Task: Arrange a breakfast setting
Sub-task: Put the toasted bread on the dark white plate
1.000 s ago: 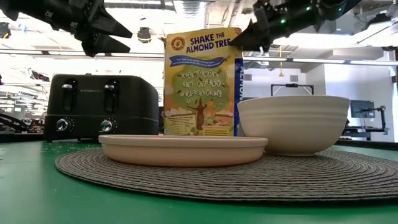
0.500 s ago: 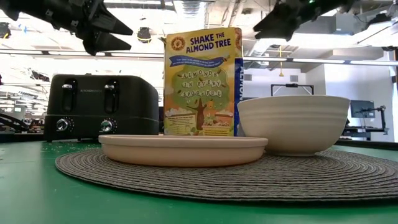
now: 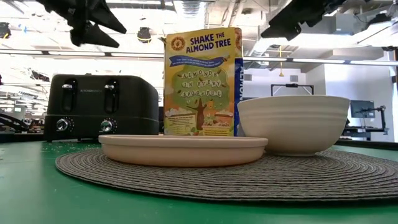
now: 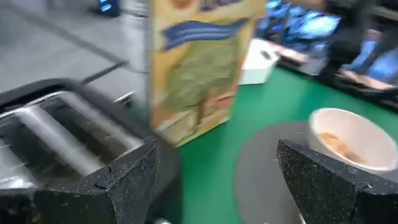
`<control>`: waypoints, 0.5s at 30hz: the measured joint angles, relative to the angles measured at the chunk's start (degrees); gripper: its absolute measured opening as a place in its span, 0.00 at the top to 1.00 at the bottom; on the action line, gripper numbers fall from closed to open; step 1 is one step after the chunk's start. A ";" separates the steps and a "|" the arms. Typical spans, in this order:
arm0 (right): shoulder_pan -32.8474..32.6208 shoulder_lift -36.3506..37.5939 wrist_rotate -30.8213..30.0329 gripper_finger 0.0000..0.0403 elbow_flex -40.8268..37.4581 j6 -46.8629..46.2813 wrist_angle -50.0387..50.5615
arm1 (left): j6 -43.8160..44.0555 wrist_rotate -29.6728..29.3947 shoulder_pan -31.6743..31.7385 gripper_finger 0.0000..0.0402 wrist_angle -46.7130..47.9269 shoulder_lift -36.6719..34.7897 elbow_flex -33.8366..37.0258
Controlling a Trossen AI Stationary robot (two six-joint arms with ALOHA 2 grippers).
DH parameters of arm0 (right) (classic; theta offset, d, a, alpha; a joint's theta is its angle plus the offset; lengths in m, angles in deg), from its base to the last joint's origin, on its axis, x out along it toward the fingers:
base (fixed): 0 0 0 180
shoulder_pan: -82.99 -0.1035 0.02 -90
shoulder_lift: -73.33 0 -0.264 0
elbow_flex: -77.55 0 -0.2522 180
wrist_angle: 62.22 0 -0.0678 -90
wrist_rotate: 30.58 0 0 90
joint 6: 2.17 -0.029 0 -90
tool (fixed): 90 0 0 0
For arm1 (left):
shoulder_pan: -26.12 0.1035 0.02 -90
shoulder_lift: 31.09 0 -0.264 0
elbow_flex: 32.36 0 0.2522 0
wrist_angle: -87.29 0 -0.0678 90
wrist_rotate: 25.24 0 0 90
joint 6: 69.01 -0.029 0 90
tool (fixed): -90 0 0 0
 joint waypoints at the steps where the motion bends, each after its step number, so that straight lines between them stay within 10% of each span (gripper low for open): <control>1: -1.34 -0.62 -0.72 0.35 -0.69 0.21 -1.58 | 1.57 -1.49 0.00 0.24 3.71 0.09 -1.98; 15: -13.21 -7.12 -2.46 0.35 -6.35 -0.04 -14.26 | 12.52 -11.30 16.61 0.24 38.02 11.42 -23.05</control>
